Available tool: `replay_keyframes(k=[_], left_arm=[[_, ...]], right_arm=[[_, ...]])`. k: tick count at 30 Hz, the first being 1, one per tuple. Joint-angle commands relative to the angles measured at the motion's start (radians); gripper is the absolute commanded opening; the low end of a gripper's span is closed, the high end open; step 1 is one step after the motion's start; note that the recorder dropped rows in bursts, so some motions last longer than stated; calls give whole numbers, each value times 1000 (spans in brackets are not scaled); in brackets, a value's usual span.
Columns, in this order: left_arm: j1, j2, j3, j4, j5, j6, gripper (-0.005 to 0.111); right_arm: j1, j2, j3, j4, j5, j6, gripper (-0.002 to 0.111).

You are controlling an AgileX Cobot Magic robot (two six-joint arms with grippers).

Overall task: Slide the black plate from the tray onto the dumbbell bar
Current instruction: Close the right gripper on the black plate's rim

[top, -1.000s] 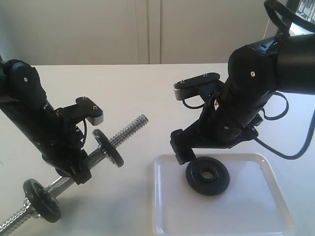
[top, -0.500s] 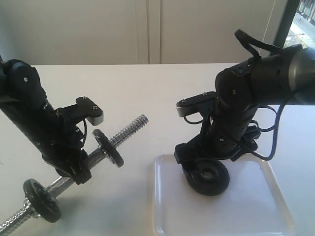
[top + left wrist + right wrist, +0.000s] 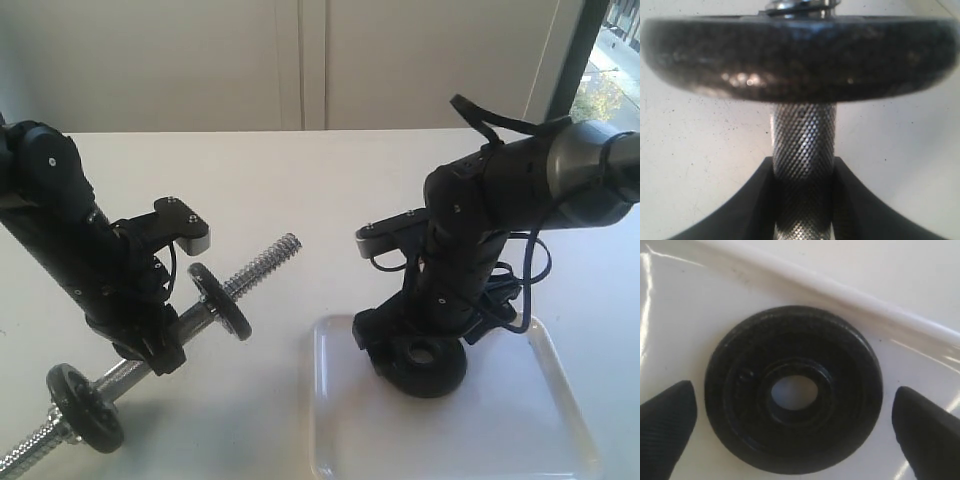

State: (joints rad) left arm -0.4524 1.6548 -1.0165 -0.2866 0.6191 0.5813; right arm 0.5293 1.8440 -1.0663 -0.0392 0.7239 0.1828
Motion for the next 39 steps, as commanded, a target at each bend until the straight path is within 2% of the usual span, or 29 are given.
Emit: replay_keyframes(k=[1,10,12,14,17,18,20,22,29,39], left_arm=[[-1,-50,-19,-57,-3,2,0],[-1,-50,-19,-57,-3,2,0],[-1,-50,-19,-57,4,2,0],[-1,-50,-19,-57,6,2,0],[-1,-50,-19,-57,6,2,0],[-1,-50,-19,-57,6,2,0],[-1,-50,-19,-57,6,2,0],[-1,-50,-19,-57,4,2,0],[-1,-50,-19,-57,2,2,0],[-1,-50,-19,-57,0,2,0]], right_arm=[[-13,14,-8,7,-30,6,105],[-13,83,-8,14,3,16,105],[-13,92,-8,10,3,48,102],[-13,103,-8,10,14,50,86],[-13,103,-8,10,14,50,34],[-13,103,-8,10,14,46,24],[-13,103,-8,10,22,39,8],[-13,103,-8,5,20,39,0],[-13,76,-8,5,12,74,0],[-13,-74,-8,5,-7,91,0]])
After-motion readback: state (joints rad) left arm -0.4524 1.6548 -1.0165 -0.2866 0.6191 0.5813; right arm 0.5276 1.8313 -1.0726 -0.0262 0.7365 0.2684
